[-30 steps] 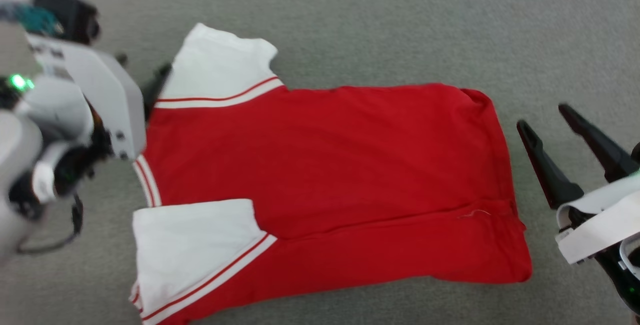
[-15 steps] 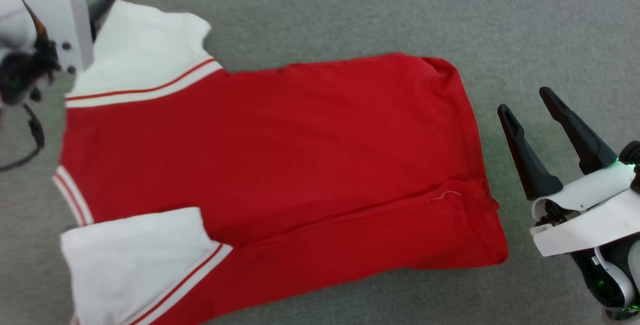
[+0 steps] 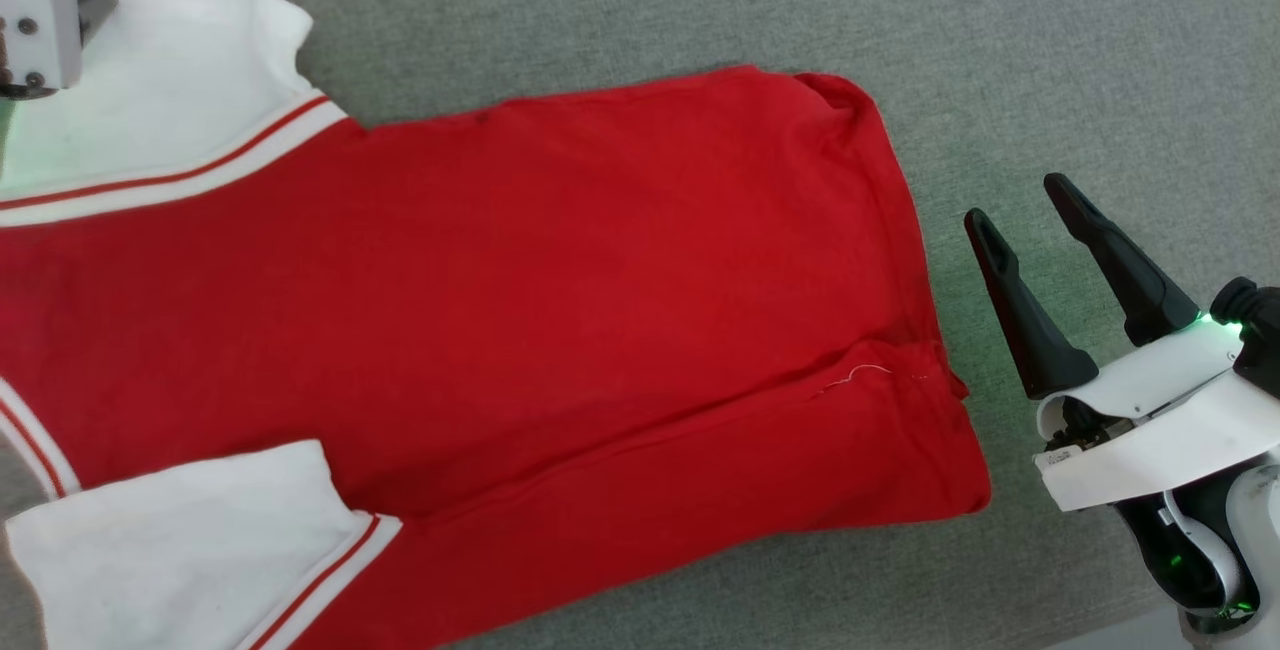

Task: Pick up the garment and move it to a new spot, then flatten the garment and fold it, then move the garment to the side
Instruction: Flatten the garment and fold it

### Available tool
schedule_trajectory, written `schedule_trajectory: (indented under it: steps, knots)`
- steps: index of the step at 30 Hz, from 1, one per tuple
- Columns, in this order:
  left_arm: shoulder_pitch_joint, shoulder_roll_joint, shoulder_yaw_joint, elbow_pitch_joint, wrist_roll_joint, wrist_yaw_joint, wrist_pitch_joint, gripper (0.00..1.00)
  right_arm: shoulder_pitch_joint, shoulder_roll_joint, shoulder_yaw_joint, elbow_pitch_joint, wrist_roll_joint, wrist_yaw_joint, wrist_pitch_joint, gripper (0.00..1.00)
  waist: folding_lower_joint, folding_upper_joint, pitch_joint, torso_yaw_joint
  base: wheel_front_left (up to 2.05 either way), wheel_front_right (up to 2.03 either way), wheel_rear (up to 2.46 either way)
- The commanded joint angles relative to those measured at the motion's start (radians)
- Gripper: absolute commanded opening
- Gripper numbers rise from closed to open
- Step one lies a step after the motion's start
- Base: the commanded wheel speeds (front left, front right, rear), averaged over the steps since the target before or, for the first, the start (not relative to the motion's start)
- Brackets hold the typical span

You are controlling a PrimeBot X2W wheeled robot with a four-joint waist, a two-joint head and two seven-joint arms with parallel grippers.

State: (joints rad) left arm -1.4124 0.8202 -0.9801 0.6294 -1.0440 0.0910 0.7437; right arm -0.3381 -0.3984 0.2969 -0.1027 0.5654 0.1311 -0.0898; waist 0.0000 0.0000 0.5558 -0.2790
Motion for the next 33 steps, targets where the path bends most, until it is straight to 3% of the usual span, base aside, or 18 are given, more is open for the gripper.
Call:
schedule_trajectory:
  steps: [1, 9, 10, 11, 12, 13, 21, 33]
  knots:
    - [-0.013, -0.01, -0.001, 0.02, -0.003, -0.003, 0.013, 1.0, -0.016, -0.003, 0.003, 0.003, 0.017, -0.001, -0.006, 1.0, 0.0, 0.0, 0.01, -0.008, 0.0, 0.0, 0.0]
    - [0.008, -0.058, -0.012, 0.094, -0.056, 0.011, 0.119, 1.0, -0.02, -0.005, 0.003, 0.013, 0.028, -0.001, 0.006, 1.0, 0.0, 0.0, 0.021, -0.005, 0.0, 0.0, 0.0]
    - [0.012, -0.064, -0.013, 0.099, -0.06, 0.013, 0.128, 0.96, -0.021, -0.004, 0.003, 0.014, 0.032, -0.001, 0.008, 1.0, 0.0, 0.0, 0.022, -0.004, 0.0, 0.0, 0.0]
    - [0.016, -0.071, -0.011, 0.105, -0.069, 0.016, 0.135, 0.27, -0.022, -0.004, 0.003, 0.014, 0.034, -0.001, 0.012, 1.0, 0.0, 0.0, 0.023, -0.002, 0.0, 0.0, 0.0]
    - [0.016, -0.071, -0.011, 0.105, -0.069, 0.016, 0.135, 0.27, -0.022, -0.004, 0.003, 0.014, 0.034, -0.001, 0.012, 1.0, 0.0, 0.0, 0.023, -0.002, 0.0, 0.0, 0.0]
    - [0.02, -0.077, -0.012, 0.108, -0.072, 0.02, 0.14, 0.0, -0.023, -0.005, 0.005, 0.014, 0.038, -0.001, 0.017, 1.0, 0.0, 0.0, 0.023, -0.001, 0.0, 0.0, 0.0]
    - [0.012, -0.108, -0.004, 0.122, -0.074, -0.006, 0.093, 0.0, -0.052, -0.018, 0.012, 0.006, 0.089, -0.001, 0.09, 1.0, 0.0, 0.0, 0.015, 0.021, 0.0, 0.0, 0.0]
    - [-0.011, -0.215, 0.0, 0.181, -0.092, -0.043, 0.053, 0.0, -0.256, -0.063, 0.037, 0.062, 0.173, -0.001, 0.436, 1.0, 0.0, 0.0, 0.004, 0.085, 0.0, 0.0, 0.0]
